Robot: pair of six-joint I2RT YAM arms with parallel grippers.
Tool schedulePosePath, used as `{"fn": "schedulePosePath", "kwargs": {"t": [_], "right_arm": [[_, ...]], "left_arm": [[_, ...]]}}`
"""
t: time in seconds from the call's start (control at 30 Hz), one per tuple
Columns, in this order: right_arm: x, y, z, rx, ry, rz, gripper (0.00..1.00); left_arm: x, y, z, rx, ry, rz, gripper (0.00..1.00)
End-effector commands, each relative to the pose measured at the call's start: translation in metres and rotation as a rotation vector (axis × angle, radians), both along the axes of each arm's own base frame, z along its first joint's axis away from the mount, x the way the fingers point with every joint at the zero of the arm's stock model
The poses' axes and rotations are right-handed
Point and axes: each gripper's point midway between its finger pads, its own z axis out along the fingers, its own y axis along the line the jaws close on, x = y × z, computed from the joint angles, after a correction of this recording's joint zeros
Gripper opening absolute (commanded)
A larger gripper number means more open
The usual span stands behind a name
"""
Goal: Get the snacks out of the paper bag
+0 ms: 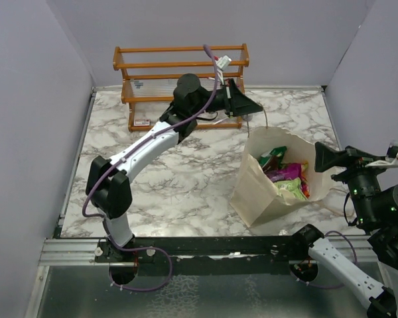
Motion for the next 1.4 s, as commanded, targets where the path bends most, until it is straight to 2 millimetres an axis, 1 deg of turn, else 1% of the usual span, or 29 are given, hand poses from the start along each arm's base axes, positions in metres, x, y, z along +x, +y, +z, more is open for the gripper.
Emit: {"fn": "schedulePosePath", "kwargs": {"t": [0.0,0.03,0.13,0.17,0.3,0.43,0.47,0.53,0.67,0.73,0.8,0.9,1.0,1.1,1.23,1.37], "right_arm": [[0.005,0.018,-0.004,-0.005,0.017,0.074,0.99],[0.006,0.021,-0.004,-0.007,0.018,0.087,0.99],[0.013,0.034,-0.006,-0.018,0.027,0.134,0.99],[0.014,0.04,-0.007,-0.022,0.032,0.159,0.99],[0.021,0.07,-0.016,-0.071,0.067,0.293,0.99],[0.023,0.1,-0.036,-0.087,0.158,0.403,0.99],[0.024,0.105,-0.041,-0.089,0.178,0.419,0.99],[0.025,0.113,-0.044,-0.082,0.193,0.444,0.99],[0.026,0.124,-0.037,-0.077,0.181,0.483,0.99],[0.027,0.128,-0.04,-0.085,0.194,0.494,0.99],[0.026,0.134,-0.046,-0.094,0.211,0.514,0.99],[0.025,0.141,-0.058,-0.106,0.244,0.539,0.99],[0.025,0.141,-0.073,-0.107,0.27,0.534,0.99],[0.03,0.135,-0.086,-0.089,0.305,0.478,0.99],[0.031,0.134,-0.091,0.005,0.318,0.444,0.99],[0.029,0.143,-0.093,0.102,0.293,0.475,0.99]], "left_arm": [[-0.003,0.059,0.063,-0.101,-0.103,0.145,0.0],[-0.001,0.068,0.057,-0.087,-0.089,0.17,0.0],[0.001,0.101,0.054,-0.075,-0.081,0.249,0.0],[-0.002,0.114,0.058,-0.078,-0.091,0.274,0.0],[0.0,0.155,0.056,-0.033,-0.09,0.373,0.0],[0.003,0.194,0.047,0.048,-0.059,0.468,0.0],[0.003,0.204,0.046,0.063,-0.05,0.489,0.0],[0.004,0.228,0.043,0.092,-0.037,0.54,0.0],[0.002,0.266,0.04,0.146,-0.035,0.631,0.0],[0.003,0.282,0.038,0.172,-0.029,0.671,0.0],[0.003,0.293,0.04,0.182,-0.03,0.684,0.0],[0.005,0.304,0.044,0.181,-0.039,0.691,0.0],[0.009,0.311,0.052,0.177,-0.054,0.705,0.0],[0.011,0.317,0.061,0.173,-0.075,0.722,0.0],[0.016,0.326,0.074,0.165,-0.101,0.766,0.01],[0.022,0.332,0.084,0.163,-0.129,0.803,0.01]]}}
